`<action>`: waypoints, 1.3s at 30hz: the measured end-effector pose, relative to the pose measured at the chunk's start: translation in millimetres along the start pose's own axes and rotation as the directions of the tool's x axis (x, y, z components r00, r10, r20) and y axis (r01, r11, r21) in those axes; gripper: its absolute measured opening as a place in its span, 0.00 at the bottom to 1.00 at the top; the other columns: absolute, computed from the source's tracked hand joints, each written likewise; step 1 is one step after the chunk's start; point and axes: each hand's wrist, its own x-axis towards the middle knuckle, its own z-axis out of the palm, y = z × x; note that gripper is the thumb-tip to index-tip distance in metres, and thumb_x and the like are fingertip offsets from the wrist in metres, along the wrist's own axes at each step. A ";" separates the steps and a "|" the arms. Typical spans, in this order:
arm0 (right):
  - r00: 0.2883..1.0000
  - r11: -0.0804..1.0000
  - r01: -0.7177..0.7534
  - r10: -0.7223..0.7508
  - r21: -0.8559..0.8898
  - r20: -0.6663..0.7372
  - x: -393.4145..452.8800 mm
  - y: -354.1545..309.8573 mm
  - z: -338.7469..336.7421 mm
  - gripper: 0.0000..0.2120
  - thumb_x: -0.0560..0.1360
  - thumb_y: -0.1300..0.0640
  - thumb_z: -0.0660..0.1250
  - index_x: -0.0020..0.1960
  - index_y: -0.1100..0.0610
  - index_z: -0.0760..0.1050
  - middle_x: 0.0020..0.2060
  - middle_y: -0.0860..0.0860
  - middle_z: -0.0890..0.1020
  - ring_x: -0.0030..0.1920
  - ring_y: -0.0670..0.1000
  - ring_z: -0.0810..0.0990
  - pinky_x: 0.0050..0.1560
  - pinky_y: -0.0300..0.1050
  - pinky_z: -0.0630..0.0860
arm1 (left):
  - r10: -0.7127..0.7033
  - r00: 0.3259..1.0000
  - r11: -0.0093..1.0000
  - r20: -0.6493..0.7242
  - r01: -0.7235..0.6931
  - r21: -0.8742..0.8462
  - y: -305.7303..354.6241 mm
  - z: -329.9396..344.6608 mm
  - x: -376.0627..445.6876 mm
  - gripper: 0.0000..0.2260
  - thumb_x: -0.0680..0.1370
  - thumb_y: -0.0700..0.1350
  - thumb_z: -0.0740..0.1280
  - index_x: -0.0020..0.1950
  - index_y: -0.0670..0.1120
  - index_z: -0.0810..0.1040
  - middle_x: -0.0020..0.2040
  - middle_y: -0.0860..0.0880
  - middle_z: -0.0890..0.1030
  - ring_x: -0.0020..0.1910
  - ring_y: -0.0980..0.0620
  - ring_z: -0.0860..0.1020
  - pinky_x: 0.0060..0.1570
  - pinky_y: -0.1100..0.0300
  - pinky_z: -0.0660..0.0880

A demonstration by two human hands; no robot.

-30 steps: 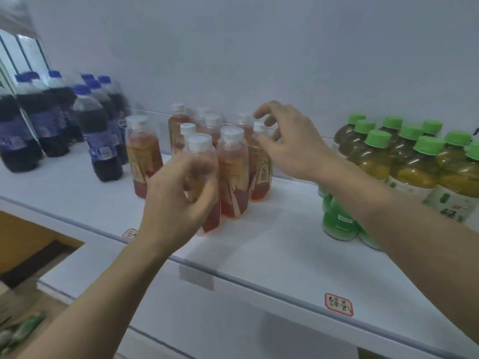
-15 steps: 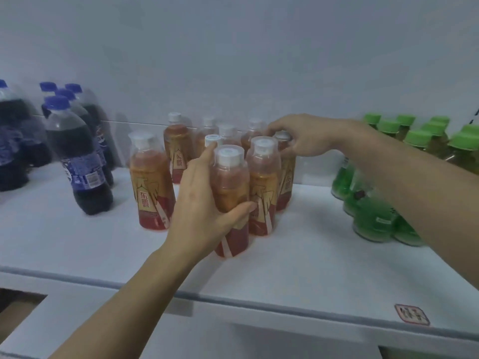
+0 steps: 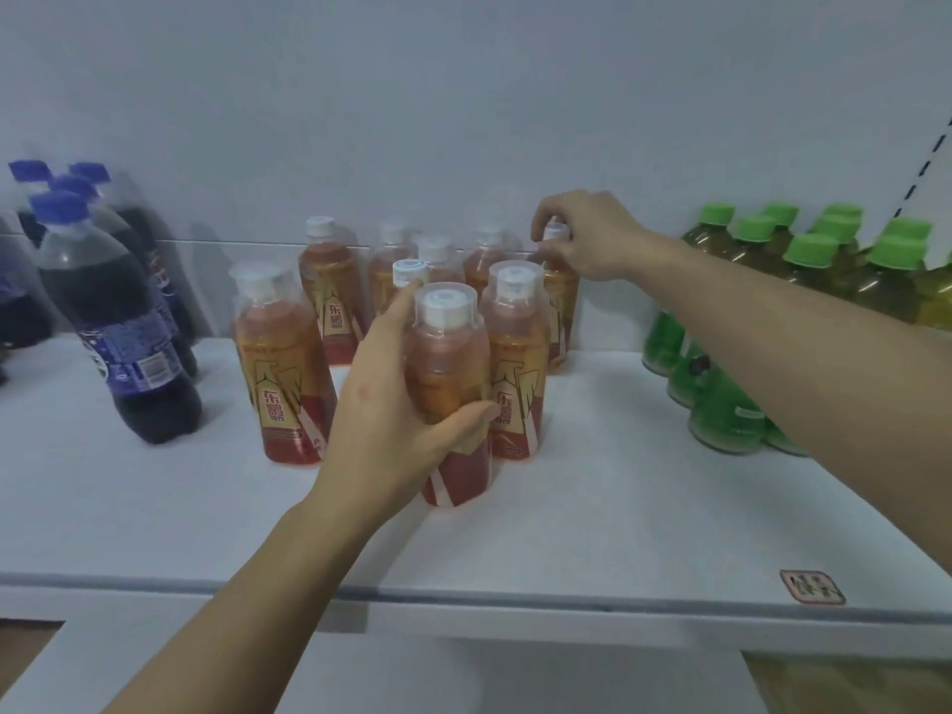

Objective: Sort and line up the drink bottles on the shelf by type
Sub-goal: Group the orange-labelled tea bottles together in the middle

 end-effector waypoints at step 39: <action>0.984 0.980 0.073 -0.100 0.185 0.145 -34.0 -6.6 -23.9 0.22 0.72 0.52 0.77 0.64 0.46 0.77 0.62 0.46 0.76 0.66 0.49 0.72 0.56 0.43 0.67 | -0.199 0.974 0.972 -0.108 0.210 0.101 -18.8 24.3 -46.5 0.36 0.68 0.53 0.79 0.73 0.52 0.69 0.59 0.61 0.74 0.50 0.68 0.74 0.43 0.79 0.71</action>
